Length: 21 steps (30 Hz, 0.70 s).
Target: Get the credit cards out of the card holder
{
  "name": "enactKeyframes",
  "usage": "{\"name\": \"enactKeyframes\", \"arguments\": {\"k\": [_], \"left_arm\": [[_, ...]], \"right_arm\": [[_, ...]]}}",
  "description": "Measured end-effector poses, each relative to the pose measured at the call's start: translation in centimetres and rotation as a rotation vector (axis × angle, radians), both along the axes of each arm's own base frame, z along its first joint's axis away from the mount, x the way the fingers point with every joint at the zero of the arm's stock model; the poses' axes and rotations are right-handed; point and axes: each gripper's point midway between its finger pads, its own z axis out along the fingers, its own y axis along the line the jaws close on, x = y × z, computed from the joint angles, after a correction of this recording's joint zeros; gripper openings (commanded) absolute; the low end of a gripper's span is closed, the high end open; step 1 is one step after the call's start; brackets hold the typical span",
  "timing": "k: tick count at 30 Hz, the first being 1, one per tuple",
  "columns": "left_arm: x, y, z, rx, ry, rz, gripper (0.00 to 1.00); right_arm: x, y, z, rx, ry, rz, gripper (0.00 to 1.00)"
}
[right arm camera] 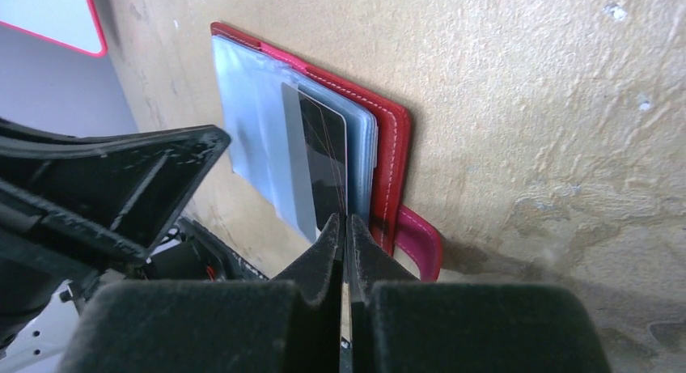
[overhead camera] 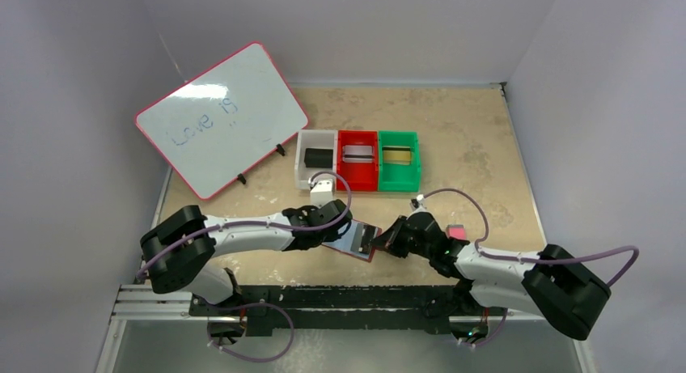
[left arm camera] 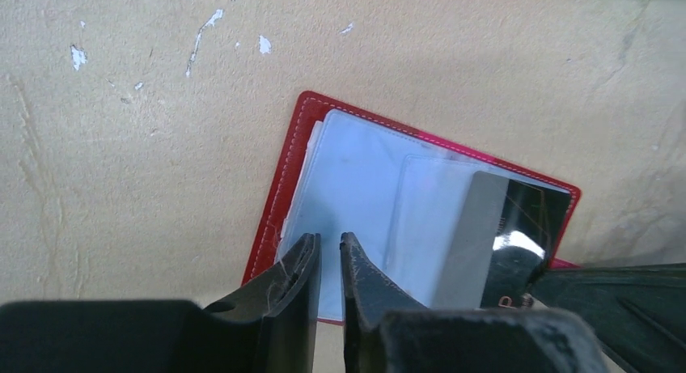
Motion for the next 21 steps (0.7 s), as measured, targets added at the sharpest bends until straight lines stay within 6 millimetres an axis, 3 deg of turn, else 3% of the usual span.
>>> {"name": "enactKeyframes", "arguments": {"k": [4, 10, 13, 17, 21], "left_arm": [[0.1, -0.8, 1.3, -0.053, -0.017, -0.021, 0.17], [-0.1, -4.0, 2.7, -0.175, -0.014, -0.112, 0.16], [-0.4, -4.8, 2.0, -0.183, 0.009, -0.149, 0.14], [-1.1, -4.6, -0.6, -0.126, 0.070, -0.163, 0.10], [-1.1, -4.6, -0.9, -0.127, 0.074, -0.161, 0.08]], "right_arm": [[-0.1, -0.1, -0.4, -0.013, 0.011, 0.001, 0.07], [0.2, 0.2, -0.1, 0.000, -0.001, 0.001, 0.11], [0.3, 0.3, -0.1, 0.006, -0.007, 0.000, 0.14], [0.6, 0.6, -0.1, 0.015, -0.012, -0.001, 0.18], [0.6, 0.9, -0.1, 0.025, -0.010, 0.006, 0.18]]}}
